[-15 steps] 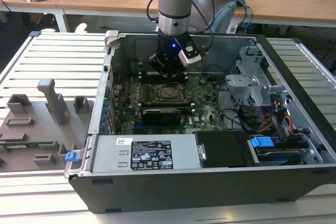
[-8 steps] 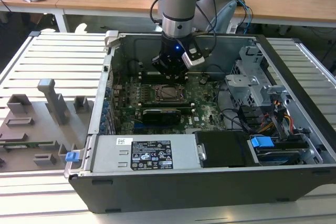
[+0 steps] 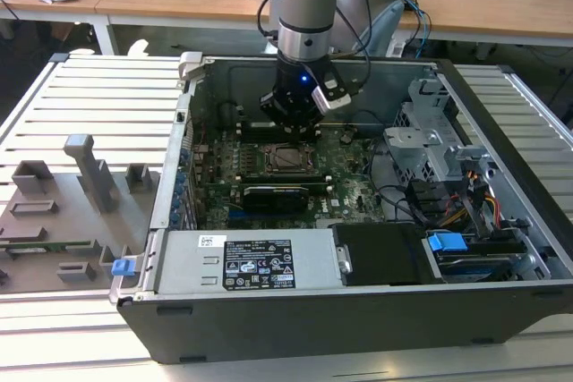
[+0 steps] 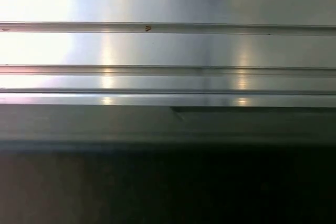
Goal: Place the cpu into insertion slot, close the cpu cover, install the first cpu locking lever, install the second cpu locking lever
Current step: 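Install the first cpu locking lever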
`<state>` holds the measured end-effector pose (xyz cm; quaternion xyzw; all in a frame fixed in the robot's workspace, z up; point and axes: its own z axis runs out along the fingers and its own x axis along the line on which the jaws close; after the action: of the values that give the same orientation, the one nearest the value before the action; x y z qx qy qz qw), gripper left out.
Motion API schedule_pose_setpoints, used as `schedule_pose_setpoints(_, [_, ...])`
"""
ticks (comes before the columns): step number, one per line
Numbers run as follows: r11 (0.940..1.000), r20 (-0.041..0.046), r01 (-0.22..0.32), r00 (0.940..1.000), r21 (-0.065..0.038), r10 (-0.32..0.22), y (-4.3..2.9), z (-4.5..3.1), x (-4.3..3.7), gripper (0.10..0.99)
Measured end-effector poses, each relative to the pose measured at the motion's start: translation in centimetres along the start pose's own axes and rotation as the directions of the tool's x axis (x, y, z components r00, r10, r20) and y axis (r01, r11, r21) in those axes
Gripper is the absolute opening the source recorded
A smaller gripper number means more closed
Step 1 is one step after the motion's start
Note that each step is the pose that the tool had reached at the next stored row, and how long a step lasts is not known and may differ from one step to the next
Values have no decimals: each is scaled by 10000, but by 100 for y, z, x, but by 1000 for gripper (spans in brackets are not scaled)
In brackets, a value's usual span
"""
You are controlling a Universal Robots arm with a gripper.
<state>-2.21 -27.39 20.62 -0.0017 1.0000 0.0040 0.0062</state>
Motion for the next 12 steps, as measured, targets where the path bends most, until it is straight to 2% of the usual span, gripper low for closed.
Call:
schedule_pose_setpoints(4, [10000, -39, 2, 10000, 15, -2, -2, 58, -5, 106])
schedule_pose_setpoints(8, [10000, -51, 0, 10000, 20, 1, -3, 66, -8, 106])
schedule_pose_setpoints(9, [10000, -34, 0, 10000, 6, 0, 0, 33, -11, 106])
schedule_pose_setpoints(10, [10000, -46, 1, 10000, 13, -1, -1, -65, -11, 106])
schedule_pose_setpoints(11, [10000, -43, 3, 10000, 10, -3, -13, -95, -12, 106])
schedule_pose_setpoints(12, [10000, -44, 0, 10000, 7, 0, -87, -96, -10, 106])
